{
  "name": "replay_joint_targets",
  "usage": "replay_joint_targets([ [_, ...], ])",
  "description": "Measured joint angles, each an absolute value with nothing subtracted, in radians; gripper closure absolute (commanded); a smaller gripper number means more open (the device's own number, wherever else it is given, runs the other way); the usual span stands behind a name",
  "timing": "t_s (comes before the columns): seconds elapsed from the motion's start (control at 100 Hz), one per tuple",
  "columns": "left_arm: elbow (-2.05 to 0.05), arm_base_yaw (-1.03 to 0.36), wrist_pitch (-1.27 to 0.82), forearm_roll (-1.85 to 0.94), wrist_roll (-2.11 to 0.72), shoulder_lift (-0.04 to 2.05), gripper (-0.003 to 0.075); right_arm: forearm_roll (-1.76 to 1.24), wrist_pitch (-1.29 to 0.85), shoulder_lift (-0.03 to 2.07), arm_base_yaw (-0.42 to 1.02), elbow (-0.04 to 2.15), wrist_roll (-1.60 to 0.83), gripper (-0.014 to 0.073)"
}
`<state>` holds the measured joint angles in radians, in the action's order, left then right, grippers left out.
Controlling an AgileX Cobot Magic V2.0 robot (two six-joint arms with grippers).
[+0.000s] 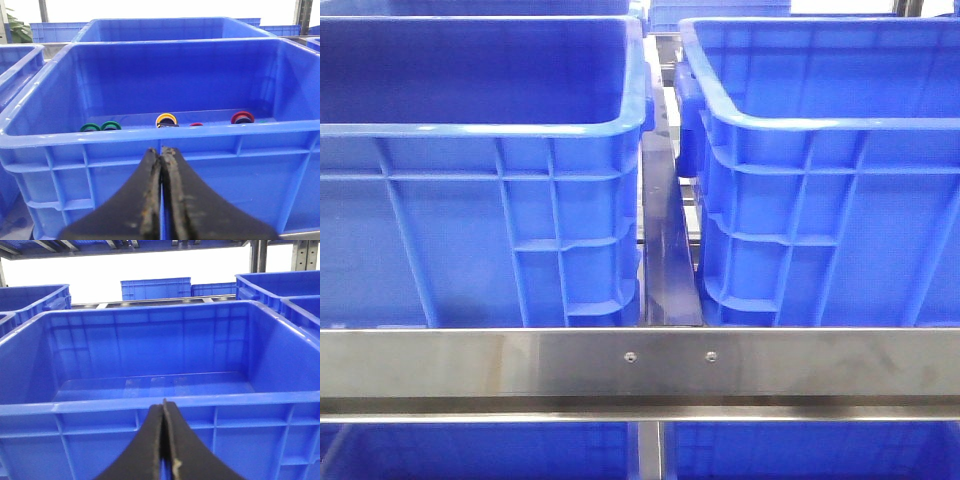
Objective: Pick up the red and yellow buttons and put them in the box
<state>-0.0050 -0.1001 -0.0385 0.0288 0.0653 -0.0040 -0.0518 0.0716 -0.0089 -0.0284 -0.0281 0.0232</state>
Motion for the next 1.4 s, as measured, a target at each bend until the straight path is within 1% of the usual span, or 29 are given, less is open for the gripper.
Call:
replay_joint_targets([
  [0.38,-0.005,-0.100,-0.038,0.029,0.065,-0.004,0.0739,-0.052,0.072,-0.009,-0.028,-0.028,0.023,0.0662],
  [0.5,-0.011,-0.100,-0.072,0.007,0.065,-0.004,0.0739,-0.052,0.072,-0.009,-0.028,-0.028,0.023,0.0662],
  [0.62,-0.078,-0.100,-0.149,-0.006,0.065,-0.004,0.0739,-0.052,0.072,-0.009,-0.028,-0.028,0.023,0.0662],
  [0.74,-0.211,-0.100,-0.235,-0.008,0.065,0.025,0.0739,-0.052,0.072,-0.009,-0.028,-0.028,0.023,0.0662],
  [0.91,-0.435,-0.100,-0.418,-0.008,0.065,0.193,0.0739,-0.052,0.072,-0.009,-0.028,-0.028,0.023,0.0662],
  [1.16,-0.782,-0.100,-0.700,-0.008,0.063,0.550,0.0739,-0.052,0.072,-0.009,-0.028,-0.028,0.023,0.0662],
  [1.29,-0.917,-0.100,-0.809,-0.008,0.025,0.720,0.0739,-0.052,0.072,-0.009,-0.028,-0.028,0.023,0.0662],
  [1.4,-0.989,-0.100,-0.853,-0.008,0.016,0.823,0.0739,-0.052,0.072,-0.009,-0.028,-0.028,0.023,0.0662],
])
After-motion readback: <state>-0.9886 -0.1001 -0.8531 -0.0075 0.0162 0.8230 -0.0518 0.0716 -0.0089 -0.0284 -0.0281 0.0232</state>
